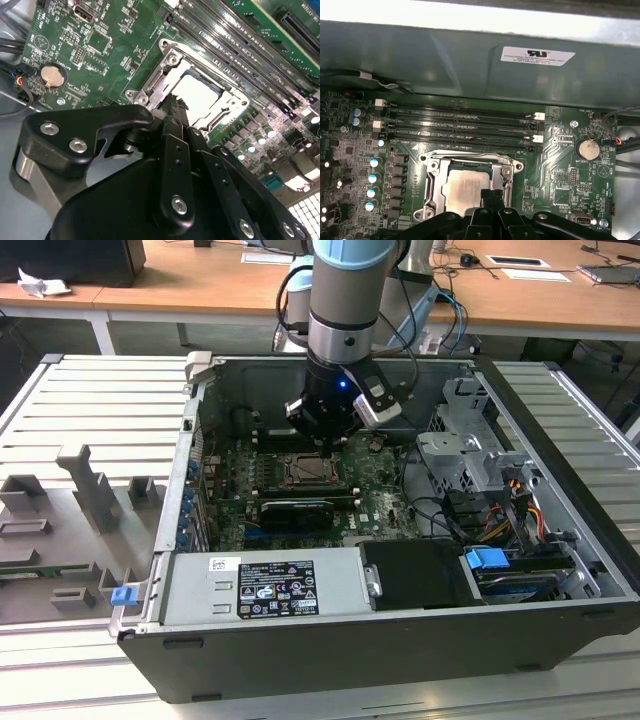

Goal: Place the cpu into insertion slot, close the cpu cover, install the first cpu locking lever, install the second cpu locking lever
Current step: 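Install the second cpu locking lever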

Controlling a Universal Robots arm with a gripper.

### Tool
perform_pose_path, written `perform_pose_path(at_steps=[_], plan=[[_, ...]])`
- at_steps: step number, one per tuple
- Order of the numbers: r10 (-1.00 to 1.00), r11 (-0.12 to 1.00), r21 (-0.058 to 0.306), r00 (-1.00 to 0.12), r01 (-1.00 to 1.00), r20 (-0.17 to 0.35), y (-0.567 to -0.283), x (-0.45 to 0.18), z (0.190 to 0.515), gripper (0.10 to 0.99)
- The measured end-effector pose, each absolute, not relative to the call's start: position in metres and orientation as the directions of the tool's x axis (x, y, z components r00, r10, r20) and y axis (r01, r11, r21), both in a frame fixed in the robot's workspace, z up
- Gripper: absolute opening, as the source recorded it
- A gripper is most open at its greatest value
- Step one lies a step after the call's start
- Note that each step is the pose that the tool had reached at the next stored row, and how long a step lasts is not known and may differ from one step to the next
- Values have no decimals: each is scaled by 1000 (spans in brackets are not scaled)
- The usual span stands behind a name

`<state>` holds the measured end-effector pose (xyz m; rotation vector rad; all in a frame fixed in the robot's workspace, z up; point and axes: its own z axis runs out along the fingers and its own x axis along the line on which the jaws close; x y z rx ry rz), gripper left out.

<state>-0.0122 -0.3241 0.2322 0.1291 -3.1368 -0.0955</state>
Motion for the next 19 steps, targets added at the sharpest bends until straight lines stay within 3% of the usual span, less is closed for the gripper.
perform_pose_path(at_steps=[19], plan=[[-82,995,61,-997,-82,-2,-343,-12,236,106]])
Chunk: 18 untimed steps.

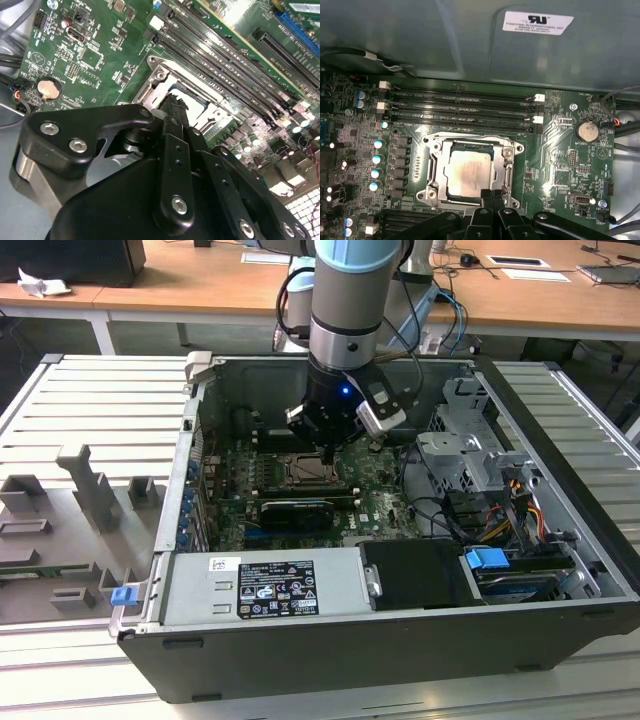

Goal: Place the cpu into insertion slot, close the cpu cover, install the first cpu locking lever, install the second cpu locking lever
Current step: 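Install the second cpu locking lever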

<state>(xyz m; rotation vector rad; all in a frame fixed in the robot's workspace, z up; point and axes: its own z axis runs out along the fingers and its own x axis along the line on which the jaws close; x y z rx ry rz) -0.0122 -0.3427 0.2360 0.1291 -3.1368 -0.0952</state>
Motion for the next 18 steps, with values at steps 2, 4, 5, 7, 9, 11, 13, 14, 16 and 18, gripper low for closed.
perform_pose_path(at_steps=[2,4,5,7,9,11,13,14,16,18], plan=[[-82,995,61,-997,-82,-2,-345,-12,236,106],[-82,995,61,-997,-82,-2,-347,-12,236,106],[-82,995,61,-997,-82,-2,-348,-12,237,106],[-82,995,62,-997,-82,-2,-348,-12,242,106],[-82,995,63,-997,-82,-2,-349,-12,243,106],[-82,995,62,-997,-82,-2,-351,-12,243,106],[-82,995,63,-997,-82,-2,-353,-13,243,106],[-82,995,62,-997,-82,-2,-355,-13,243,106],[-82,995,62,-997,-82,-2,-358,-14,243,106],[-82,995,62,-997,-82,-2,-361,-14,243,106]])
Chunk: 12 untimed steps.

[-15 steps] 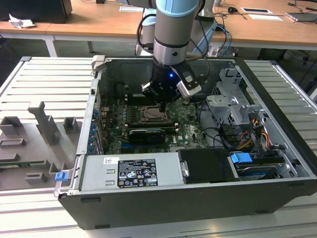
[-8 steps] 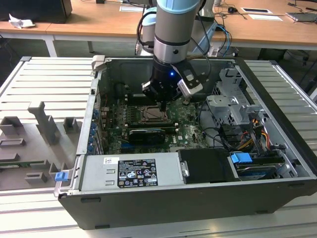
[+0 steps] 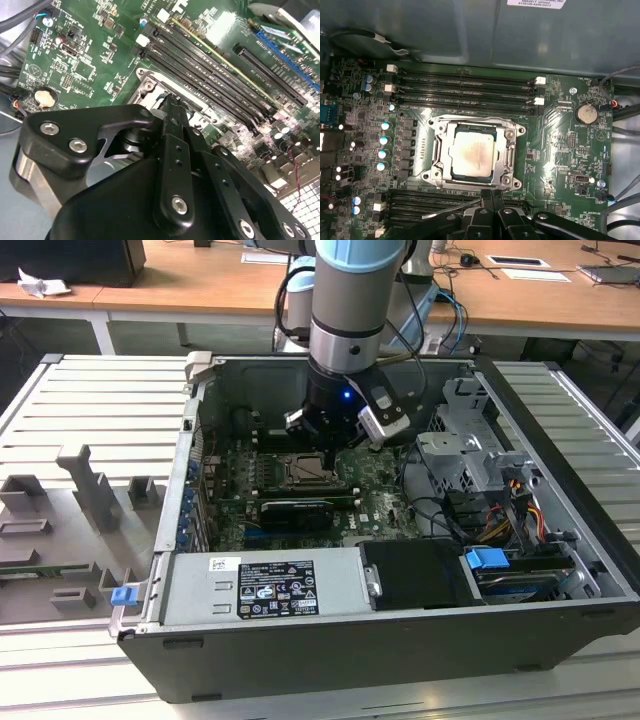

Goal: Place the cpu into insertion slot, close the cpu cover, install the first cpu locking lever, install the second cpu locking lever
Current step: 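Install the second cpu locking lever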

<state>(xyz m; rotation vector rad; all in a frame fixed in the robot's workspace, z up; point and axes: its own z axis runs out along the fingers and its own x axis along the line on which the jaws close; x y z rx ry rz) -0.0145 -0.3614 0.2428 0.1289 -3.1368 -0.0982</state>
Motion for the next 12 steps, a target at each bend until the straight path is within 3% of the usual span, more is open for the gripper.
perform_pose_path(at_steps=[2,3,4,12], plan=[[-82,994,66,-997,-82,-1,-365,-15,243,106],[-82,991,106,-997,-82,0,-374,-23,243,106],[-82,990,113,-997,-82,-1,-376,-24,243,106],[-82,990,112,-997,-82,-1,-377,-26,243,106]])
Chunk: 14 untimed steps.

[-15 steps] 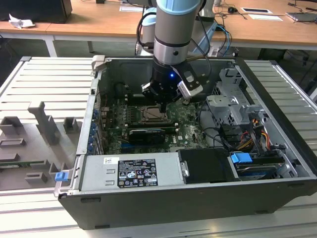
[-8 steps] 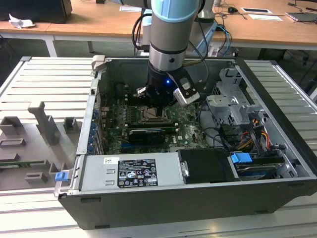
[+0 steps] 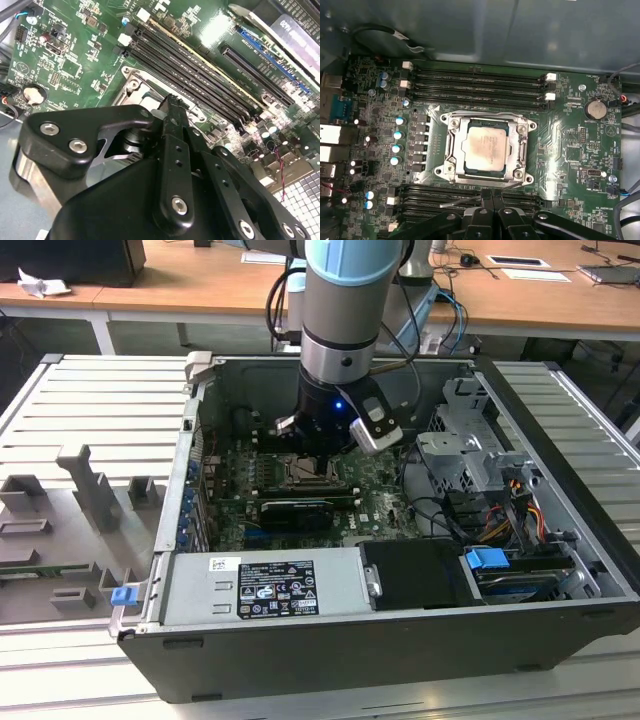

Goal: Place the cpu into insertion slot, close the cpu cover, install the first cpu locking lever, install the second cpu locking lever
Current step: 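Install the second cpu locking lever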

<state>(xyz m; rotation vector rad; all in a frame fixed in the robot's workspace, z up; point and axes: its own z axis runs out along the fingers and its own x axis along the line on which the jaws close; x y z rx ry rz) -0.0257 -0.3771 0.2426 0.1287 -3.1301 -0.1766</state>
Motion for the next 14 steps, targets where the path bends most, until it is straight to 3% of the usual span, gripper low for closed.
perform_pose_path(at_steps=[14], plan=[[-82,988,131,-997,-82,-2,-381,-40,242,106]])
